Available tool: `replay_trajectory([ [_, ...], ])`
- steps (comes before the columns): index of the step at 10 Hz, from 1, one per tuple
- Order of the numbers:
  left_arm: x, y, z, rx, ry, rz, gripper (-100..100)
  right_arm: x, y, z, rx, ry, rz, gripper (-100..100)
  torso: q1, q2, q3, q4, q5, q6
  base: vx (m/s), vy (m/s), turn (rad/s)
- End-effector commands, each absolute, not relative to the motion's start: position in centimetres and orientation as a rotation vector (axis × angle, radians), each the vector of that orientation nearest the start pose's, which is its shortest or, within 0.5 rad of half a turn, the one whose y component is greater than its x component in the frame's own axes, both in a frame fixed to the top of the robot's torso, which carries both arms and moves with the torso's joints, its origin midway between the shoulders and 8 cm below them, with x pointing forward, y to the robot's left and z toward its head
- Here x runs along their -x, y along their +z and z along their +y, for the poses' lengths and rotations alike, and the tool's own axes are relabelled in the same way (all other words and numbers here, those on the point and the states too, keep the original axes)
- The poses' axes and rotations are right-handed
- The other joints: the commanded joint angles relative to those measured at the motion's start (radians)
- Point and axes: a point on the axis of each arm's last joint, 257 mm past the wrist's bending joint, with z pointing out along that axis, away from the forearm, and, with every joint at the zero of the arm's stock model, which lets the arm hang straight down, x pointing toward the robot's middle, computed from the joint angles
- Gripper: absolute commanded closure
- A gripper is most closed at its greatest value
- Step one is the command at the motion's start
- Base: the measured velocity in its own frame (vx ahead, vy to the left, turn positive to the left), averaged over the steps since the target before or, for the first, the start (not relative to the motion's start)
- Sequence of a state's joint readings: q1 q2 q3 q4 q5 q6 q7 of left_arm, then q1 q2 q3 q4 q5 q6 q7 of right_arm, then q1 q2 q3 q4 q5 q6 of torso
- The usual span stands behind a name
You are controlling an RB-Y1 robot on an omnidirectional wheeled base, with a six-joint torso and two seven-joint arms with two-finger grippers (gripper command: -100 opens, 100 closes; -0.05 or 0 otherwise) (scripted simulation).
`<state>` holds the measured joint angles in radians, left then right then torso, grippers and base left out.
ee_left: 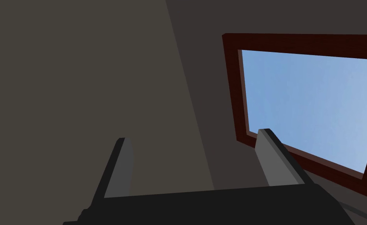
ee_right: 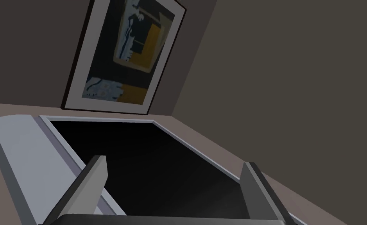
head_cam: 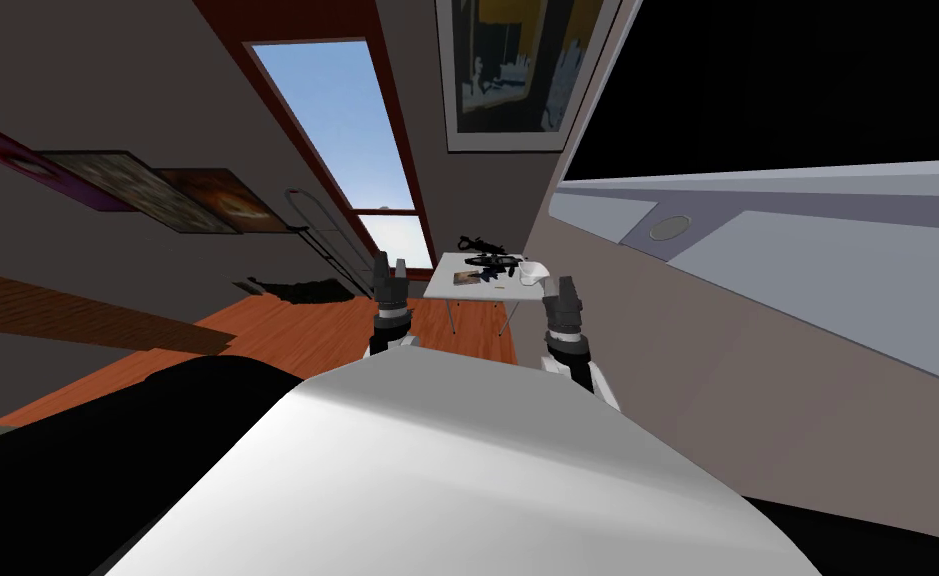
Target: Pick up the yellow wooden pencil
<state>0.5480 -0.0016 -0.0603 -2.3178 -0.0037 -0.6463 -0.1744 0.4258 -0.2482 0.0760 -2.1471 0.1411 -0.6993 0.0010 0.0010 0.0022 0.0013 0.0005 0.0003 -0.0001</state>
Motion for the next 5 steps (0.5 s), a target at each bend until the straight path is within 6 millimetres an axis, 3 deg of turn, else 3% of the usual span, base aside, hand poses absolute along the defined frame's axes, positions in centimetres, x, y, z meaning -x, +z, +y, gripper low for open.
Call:
replay_trajectory([
  [1, -30.9, 5.2, 26.0, 0.495, -1.207, 0.547, 0, -34.1, -0.2, -19.1, -0.21, 1.347, 0.871, -100, 0.0, 0.0, 0.0, 0.0, 0.0, 0.0, -0.038, 0.01, -0.034],
  [4, -30.9, 5.2, 26.0, 0.495, -1.207, 0.547, 0, -34.0, -1.6, -18.1, -0.138, 1.336, 0.936, -100, 0.0, 0.0, 0.0, 0.0, 0.0, 0.0, -0.039, 0.013, -0.019],
  [5, -30.9, 5.2, 26.0, 0.495, -1.207, 0.547, 0, -34.0, -3.0, -17.3, -0.086, 1.326, 0.984, -100, 0.0, 0.0, 0.0, 0.0, 0.0, 0.0, -0.043, 0.018, -0.01],
])
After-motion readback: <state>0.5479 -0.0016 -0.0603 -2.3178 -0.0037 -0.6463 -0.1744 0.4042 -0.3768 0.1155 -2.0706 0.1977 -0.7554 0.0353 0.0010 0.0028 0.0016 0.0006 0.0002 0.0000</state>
